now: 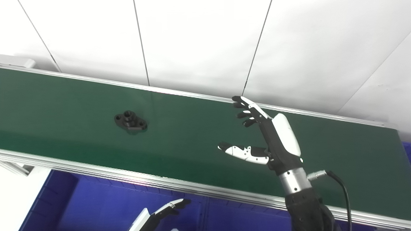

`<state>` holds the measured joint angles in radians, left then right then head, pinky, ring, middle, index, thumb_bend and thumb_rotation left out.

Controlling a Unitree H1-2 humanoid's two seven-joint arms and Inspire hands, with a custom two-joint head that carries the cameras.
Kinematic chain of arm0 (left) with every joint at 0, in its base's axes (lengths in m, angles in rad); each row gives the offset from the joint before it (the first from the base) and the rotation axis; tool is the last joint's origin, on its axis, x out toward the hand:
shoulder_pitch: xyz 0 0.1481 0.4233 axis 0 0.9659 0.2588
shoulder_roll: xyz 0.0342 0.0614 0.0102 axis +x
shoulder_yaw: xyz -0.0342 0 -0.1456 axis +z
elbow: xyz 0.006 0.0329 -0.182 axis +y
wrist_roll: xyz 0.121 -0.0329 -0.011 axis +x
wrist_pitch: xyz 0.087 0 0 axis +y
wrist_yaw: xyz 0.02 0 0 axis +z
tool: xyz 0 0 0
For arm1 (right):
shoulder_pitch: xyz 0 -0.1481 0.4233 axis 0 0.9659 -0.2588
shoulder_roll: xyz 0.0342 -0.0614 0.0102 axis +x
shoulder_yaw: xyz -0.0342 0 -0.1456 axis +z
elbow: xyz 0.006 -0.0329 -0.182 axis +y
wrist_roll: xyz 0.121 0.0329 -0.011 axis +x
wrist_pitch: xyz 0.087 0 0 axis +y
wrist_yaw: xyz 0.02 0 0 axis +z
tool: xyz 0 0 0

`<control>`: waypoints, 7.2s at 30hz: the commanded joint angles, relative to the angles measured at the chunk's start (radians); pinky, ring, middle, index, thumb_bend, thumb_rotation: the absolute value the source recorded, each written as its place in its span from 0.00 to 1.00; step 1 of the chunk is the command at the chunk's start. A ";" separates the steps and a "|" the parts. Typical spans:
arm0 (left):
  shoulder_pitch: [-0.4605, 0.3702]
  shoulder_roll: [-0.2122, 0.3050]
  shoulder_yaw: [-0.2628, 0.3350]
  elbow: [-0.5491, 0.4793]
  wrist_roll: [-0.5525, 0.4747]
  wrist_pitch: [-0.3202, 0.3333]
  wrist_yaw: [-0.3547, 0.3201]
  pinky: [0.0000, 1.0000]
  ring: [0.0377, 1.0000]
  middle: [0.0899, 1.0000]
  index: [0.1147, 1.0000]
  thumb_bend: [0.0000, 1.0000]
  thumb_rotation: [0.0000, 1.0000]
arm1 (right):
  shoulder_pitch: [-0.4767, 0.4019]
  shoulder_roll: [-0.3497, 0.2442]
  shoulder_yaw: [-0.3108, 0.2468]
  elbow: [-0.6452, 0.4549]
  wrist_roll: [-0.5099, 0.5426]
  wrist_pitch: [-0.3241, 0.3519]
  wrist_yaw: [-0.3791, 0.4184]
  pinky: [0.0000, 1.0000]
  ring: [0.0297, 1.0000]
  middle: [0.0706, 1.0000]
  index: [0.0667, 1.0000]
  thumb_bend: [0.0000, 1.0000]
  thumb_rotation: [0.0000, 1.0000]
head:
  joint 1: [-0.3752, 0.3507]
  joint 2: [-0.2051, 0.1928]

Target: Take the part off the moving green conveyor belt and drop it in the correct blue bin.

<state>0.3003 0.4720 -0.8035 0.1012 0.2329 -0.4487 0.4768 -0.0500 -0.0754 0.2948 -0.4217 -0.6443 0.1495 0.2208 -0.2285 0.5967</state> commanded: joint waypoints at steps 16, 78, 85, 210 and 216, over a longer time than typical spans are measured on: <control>-0.029 0.026 -0.029 -0.004 0.002 -0.021 0.049 0.75 0.82 0.85 0.83 0.73 0.60 | -0.224 0.025 0.079 0.164 -0.077 0.063 0.068 0.66 0.76 0.82 0.88 0.74 0.47 | -0.006 0.000; -0.076 -0.053 -0.039 0.045 0.007 -0.021 0.036 0.74 0.81 0.84 0.82 0.76 0.61 | -0.608 0.092 0.369 0.964 -0.142 -0.074 -0.109 0.67 0.77 0.82 0.85 0.79 0.30 | 0.057 -0.019; -0.072 -0.059 -0.038 0.038 0.010 -0.021 0.038 0.74 0.81 0.84 0.81 0.75 0.58 | -0.584 0.067 0.392 0.985 -0.152 -0.105 -0.136 0.60 0.71 0.78 0.82 0.74 0.19 | 0.062 -0.014; 0.129 -0.110 0.365 -0.379 -0.189 -0.017 -0.381 0.71 0.80 0.82 0.80 0.63 0.58 | 0.399 -0.208 0.090 -0.022 -0.248 -0.106 0.156 0.24 0.26 0.43 0.45 0.53 0.00 | -0.266 0.500; 0.154 -0.147 0.422 -0.389 -0.189 -0.003 -0.451 0.72 0.81 0.83 0.80 0.58 0.56 | 0.345 -0.169 0.115 0.051 -0.319 -0.077 0.170 0.17 0.21 0.43 0.45 0.53 0.00 | -0.251 0.500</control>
<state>0.4439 0.3287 -0.3927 -0.2568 0.0471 -0.4464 0.0464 0.3114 -0.2584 0.4064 -0.3729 -0.9480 0.0567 0.4017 -0.4801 1.0953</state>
